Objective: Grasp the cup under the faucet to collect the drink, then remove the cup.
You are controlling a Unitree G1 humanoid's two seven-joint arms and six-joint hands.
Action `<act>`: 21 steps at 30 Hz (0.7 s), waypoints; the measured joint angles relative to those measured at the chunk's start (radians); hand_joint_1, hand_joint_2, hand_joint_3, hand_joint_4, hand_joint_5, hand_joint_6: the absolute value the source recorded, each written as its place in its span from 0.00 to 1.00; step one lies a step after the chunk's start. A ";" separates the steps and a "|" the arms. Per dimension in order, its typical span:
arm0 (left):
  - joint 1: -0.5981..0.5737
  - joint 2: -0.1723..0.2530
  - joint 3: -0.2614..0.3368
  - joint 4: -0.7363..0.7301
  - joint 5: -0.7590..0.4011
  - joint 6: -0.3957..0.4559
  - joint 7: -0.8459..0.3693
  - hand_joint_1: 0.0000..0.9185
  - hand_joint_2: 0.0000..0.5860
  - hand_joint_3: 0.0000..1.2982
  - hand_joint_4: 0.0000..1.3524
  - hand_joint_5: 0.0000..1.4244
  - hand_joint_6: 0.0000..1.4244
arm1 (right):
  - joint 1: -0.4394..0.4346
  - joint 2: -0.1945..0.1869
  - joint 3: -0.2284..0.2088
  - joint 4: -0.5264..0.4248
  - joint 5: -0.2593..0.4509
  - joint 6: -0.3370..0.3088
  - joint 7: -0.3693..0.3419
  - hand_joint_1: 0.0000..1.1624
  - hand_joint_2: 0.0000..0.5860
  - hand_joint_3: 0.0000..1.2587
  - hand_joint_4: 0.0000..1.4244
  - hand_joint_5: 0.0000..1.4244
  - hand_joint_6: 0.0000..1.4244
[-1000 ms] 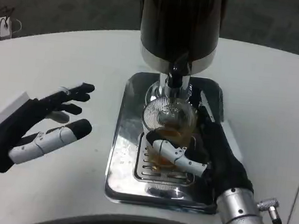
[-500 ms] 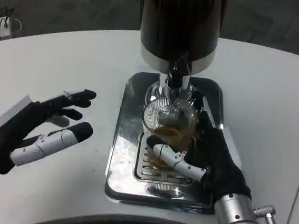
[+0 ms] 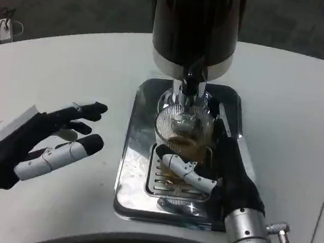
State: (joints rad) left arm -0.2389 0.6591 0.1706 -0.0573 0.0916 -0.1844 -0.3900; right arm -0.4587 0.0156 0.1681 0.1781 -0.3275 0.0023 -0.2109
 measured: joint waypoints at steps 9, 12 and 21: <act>-0.011 0.005 -0.006 0.035 0.002 0.007 -0.001 0.00 0.13 0.19 0.16 0.19 0.22 | -0.038 0.024 0.000 0.076 0.000 -0.040 -0.043 0.69 0.37 0.05 0.09 0.16 0.13; -0.014 0.005 -0.009 0.040 0.002 0.009 -0.008 0.00 0.13 0.20 0.16 0.19 0.22 | -0.051 0.036 -0.003 0.105 0.001 -0.059 -0.065 0.71 0.37 0.10 0.13 0.19 0.18; -0.024 0.007 -0.018 0.050 0.002 0.009 -0.010 0.00 0.13 0.22 0.16 0.19 0.22 | -0.077 0.083 -0.007 0.179 0.006 -0.119 -0.140 0.77 0.39 0.26 0.29 0.36 0.41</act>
State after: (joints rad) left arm -0.2625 0.6657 0.1523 -0.0077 0.0937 -0.1753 -0.4001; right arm -0.5358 0.0984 0.1609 0.3566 -0.3211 -0.1171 -0.3506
